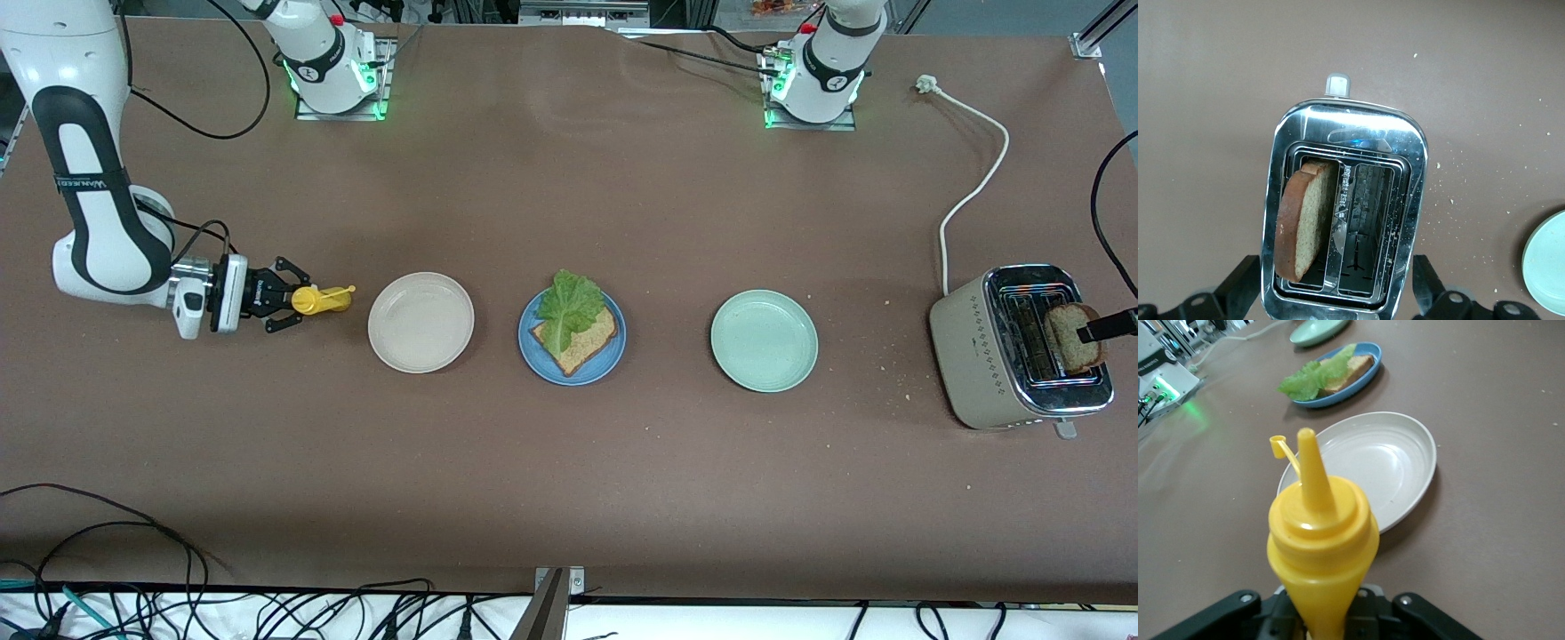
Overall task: Make sandwich in blue plate with both arms
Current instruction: 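Grasp the yellow squeeze bottle with the right gripper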
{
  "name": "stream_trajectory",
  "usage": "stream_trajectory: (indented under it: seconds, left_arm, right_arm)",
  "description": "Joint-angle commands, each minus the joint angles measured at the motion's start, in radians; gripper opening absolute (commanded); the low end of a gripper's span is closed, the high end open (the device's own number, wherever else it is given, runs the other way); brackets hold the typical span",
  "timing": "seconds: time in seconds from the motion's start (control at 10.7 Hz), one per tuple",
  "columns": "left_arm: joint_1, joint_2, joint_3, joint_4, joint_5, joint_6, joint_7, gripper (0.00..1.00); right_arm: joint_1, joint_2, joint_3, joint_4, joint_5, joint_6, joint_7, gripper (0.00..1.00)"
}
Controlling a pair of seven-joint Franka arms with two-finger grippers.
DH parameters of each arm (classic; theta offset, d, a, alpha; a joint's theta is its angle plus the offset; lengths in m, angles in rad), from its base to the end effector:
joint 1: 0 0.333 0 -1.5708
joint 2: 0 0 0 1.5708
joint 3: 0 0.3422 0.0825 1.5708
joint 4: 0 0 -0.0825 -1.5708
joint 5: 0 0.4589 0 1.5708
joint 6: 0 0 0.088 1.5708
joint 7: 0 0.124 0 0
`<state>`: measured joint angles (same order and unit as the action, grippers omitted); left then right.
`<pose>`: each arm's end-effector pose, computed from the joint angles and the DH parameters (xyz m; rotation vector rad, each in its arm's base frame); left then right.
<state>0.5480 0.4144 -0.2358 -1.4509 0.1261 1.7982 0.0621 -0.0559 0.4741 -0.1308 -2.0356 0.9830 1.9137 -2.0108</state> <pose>0.7066 0.2670 0.4360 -3.1022 -0.3660 0.0931 0.6041 -0.0427 0.1473 -1.9062 -1.2842 -0.5071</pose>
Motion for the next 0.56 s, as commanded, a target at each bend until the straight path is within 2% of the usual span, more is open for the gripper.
stream_trajectory:
  seconds: [0.0, 0.19, 0.47]
  left_arm:
    - [0.004, -0.005, -0.005, 0.009, 0.026, 0.001, 0.015, 1.00]
    - [0.004, -0.005, -0.005, 0.009, 0.026, 0.001, 0.015, 1.00]
    - [0.004, -0.005, -0.005, 0.009, 0.026, 0.001, 0.015, 1.00]
  right_arm:
    - [0.048, -0.052, 0.010, 0.142, -0.244, -0.016, 0.376, 0.00]
    - [0.091, -0.061, 0.062, 0.282, -0.465, -0.031, 0.621, 0.00]
    - [0.261, -0.035, 0.066, 0.440, -0.749, -0.038, 0.925, 0.00]
